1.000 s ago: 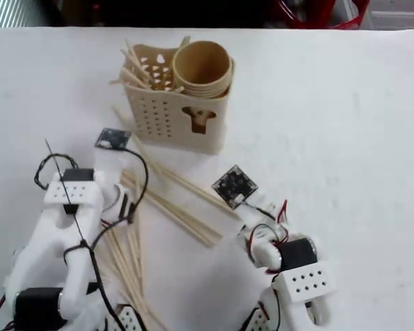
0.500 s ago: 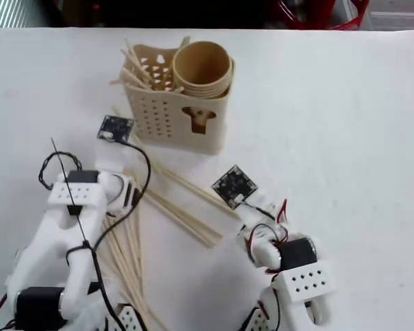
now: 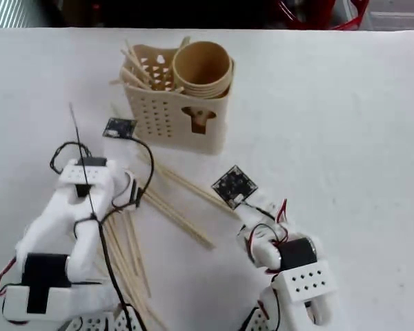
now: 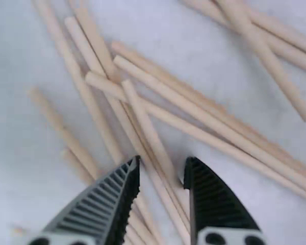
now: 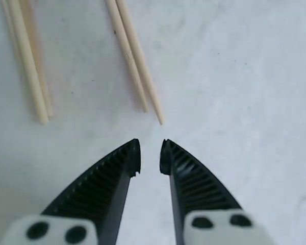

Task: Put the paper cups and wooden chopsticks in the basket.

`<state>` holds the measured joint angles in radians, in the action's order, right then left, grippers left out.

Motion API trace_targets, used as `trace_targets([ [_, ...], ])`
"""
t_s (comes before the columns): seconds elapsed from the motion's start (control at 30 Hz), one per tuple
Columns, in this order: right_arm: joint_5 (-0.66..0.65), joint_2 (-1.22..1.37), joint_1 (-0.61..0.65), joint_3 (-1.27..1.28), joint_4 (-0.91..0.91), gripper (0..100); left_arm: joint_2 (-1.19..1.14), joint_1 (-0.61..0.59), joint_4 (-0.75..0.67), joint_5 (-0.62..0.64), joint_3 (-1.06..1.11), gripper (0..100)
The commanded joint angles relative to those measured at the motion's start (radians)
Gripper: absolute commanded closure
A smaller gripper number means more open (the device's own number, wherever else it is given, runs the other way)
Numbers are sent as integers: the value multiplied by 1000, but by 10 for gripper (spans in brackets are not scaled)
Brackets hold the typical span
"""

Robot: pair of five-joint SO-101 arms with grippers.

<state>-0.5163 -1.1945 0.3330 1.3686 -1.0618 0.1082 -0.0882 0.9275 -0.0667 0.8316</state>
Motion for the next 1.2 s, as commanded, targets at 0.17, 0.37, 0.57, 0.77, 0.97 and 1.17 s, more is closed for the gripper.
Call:
trace_targets([
  [0.17, -3, -12, -4, -5, 18, 921, -71, -15, 35, 63, -106, 850],
  [0.37, -2, -12, -4, -5, 18, 921, -84, -39, 29, 58, -133, 964],
  [0.57, 0, -12, -4, -5, 18, 921, -82, -137, 46, 0, -241, 973],
  [0.77, 0, -12, -4, -5, 18, 921, -82, -222, 238, -91, -502, 973],
  [0.97, 0, -12, -4, -5, 18, 921, -88, -363, 382, -216, -766, 973],
  [1.17, 0, -12, -4, -5, 18, 921, -91, -532, 382, -376, -872, 973],
])
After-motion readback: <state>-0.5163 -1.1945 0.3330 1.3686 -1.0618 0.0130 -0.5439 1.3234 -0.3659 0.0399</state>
